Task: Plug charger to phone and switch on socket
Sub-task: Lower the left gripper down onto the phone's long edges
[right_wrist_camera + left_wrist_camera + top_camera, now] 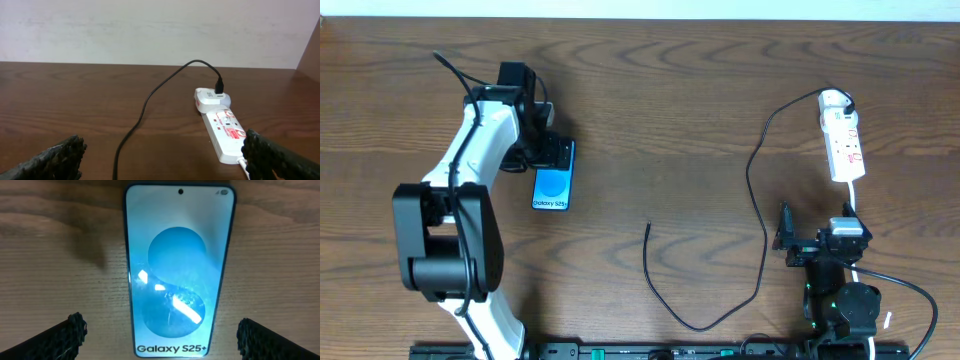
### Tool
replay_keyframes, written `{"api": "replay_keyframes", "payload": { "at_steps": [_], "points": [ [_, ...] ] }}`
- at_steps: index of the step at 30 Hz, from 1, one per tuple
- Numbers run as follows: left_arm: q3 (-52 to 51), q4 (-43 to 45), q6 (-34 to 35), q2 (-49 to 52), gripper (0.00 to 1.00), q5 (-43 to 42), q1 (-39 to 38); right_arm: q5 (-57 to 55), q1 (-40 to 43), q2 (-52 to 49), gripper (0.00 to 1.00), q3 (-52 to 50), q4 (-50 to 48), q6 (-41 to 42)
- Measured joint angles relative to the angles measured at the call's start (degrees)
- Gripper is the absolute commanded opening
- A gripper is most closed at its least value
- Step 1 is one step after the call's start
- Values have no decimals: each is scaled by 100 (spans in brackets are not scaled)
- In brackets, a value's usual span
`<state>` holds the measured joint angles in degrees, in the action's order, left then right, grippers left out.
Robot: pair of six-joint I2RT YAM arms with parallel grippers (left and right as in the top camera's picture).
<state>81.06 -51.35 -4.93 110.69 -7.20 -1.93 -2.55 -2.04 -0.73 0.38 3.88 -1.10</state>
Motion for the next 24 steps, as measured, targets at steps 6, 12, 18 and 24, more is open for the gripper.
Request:
{"api": "replay_keyframes", "payload": {
  "at_steps": [6,12,18,24],
  "points": [
    [0,81,0,42,98,-155,0,2,0,0,99,0,0,0],
    [0,85,0,42,98,-190,0,0,0,2,99,0,0,0],
    [0,87,0,42,98,-192,0,0,0,0,99,0,-2,0],
    [0,87,0,42,98,-192,0,0,0,2,99,0,-2,0]
  ]
}}
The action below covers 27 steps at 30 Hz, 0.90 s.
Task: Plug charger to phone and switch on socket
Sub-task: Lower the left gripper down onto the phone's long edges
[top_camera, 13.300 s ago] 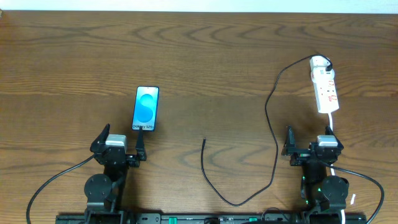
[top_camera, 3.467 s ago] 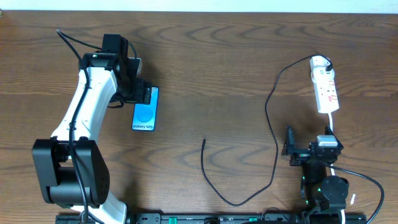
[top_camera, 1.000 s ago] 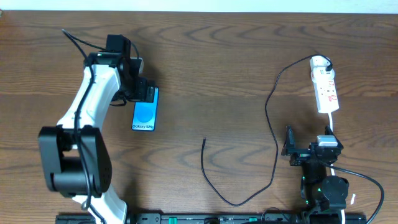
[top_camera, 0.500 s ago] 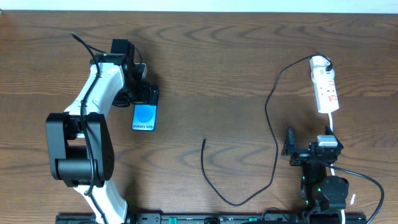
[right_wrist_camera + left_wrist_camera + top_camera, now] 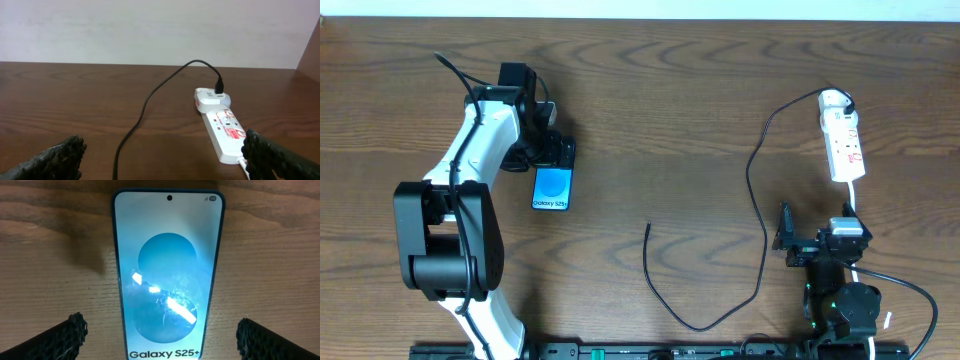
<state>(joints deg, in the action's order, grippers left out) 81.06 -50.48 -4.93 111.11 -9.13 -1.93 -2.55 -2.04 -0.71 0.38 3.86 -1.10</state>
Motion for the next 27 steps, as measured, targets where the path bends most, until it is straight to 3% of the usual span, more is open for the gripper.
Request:
{"api": "replay_keyframes", "payload": {
  "at_steps": [27],
  "points": [
    [0,212,210,0,98,328,-417,0,0,0,99,0,0,0]
  ]
}}
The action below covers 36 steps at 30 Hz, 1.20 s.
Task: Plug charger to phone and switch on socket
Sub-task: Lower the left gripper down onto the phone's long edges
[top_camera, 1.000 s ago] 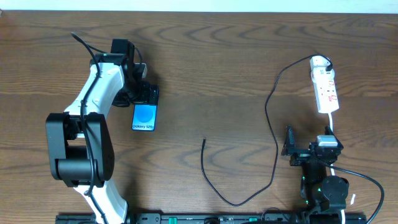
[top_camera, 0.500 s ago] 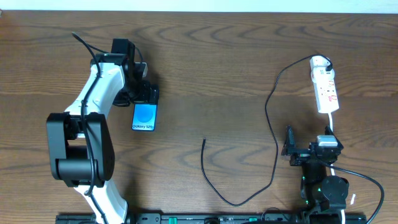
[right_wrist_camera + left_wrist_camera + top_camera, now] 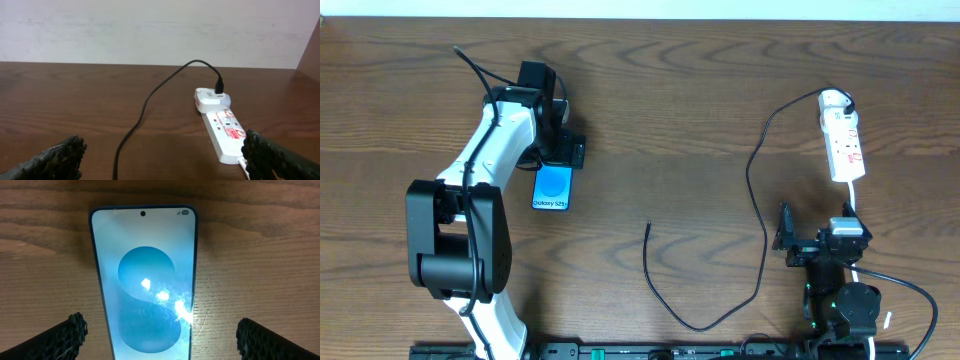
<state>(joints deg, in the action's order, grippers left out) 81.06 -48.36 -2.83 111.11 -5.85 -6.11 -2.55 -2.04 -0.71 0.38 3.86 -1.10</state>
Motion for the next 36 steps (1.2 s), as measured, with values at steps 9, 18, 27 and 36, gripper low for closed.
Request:
{"api": "replay_keyframes", "payload": {
  "at_steps": [9,18,27,36],
  "points": [
    [-199,243,111,0,98,22,0,0,0,0,99,0,0,0],
    [-479,577,133,2,98,153,0,2,0,0,99,0,2,0],
    [-737,964,133,2,98,192,0,0,0,0,99,0,0,0],
    [-745,979,133,2,98,376,0,2,0,-2,99,0,0,0]
  ]
}}
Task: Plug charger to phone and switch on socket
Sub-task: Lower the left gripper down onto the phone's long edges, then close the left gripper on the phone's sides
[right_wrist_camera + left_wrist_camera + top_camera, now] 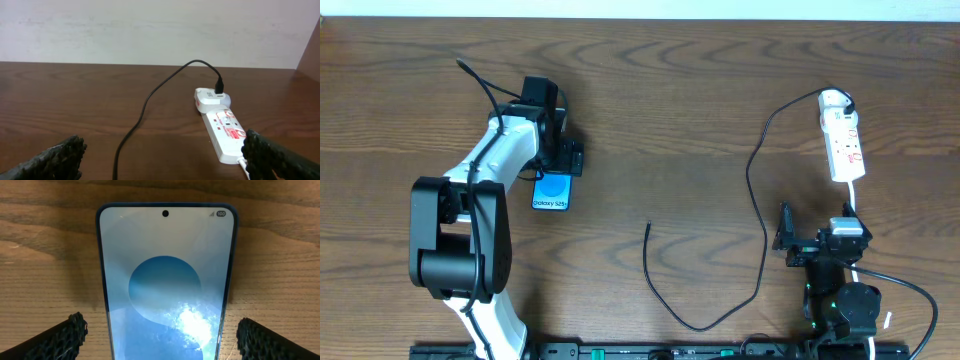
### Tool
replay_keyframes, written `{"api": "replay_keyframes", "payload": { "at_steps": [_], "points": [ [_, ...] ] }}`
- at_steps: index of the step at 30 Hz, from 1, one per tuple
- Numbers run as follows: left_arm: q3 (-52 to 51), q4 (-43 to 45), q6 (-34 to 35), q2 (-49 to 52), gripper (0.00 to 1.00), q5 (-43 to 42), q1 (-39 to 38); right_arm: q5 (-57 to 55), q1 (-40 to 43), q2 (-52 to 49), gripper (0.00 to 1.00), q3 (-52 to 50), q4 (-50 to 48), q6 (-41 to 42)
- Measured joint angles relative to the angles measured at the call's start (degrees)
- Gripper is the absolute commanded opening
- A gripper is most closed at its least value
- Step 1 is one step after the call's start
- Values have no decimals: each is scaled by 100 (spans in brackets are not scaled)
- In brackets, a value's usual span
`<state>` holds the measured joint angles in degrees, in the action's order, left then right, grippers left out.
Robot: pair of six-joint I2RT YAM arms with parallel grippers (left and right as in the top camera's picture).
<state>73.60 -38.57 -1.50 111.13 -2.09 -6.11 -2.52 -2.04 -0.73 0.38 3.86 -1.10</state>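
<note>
A blue-screened phone (551, 190) lies flat on the table left of centre, its screen filling the left wrist view (165, 285). My left gripper (557, 160) hangs open over the phone's far end, one finger (55, 340) on each side, apart from its edges. The black charger cable (756, 190) runs from the white adapter (834, 99) on the white power strip (845, 145) to its free plug end (648, 226) on the table centre. My right gripper (802, 240) rests open near the front right, facing the strip (227, 137).
The strip's white lead (853, 205) runs toward my right arm's base (840, 300). A pale wall (150, 30) rises behind the table's far edge. Brown wooden tabletop (670, 110) lies between phone and cable.
My left gripper has come lower and squarer over the phone, whose top end now looks larger and centred between the open fingers. The right arm, cable and strip are unchanged.
My left gripper stood open over the phone, whose lower edge with its lettering showed. Over the following moments the view slid toward the phone's top end, first off to the left, now centred and closer. The right gripper stayed still throughout.
</note>
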Motion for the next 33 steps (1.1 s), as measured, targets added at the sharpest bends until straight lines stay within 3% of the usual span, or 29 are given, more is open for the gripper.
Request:
{"api": "replay_keyframes", "payload": {
  "at_steps": [33],
  "points": [
    [-22,-48,4,247,98,31,0,0,0,2,99,0,0,0]
  ]
}}
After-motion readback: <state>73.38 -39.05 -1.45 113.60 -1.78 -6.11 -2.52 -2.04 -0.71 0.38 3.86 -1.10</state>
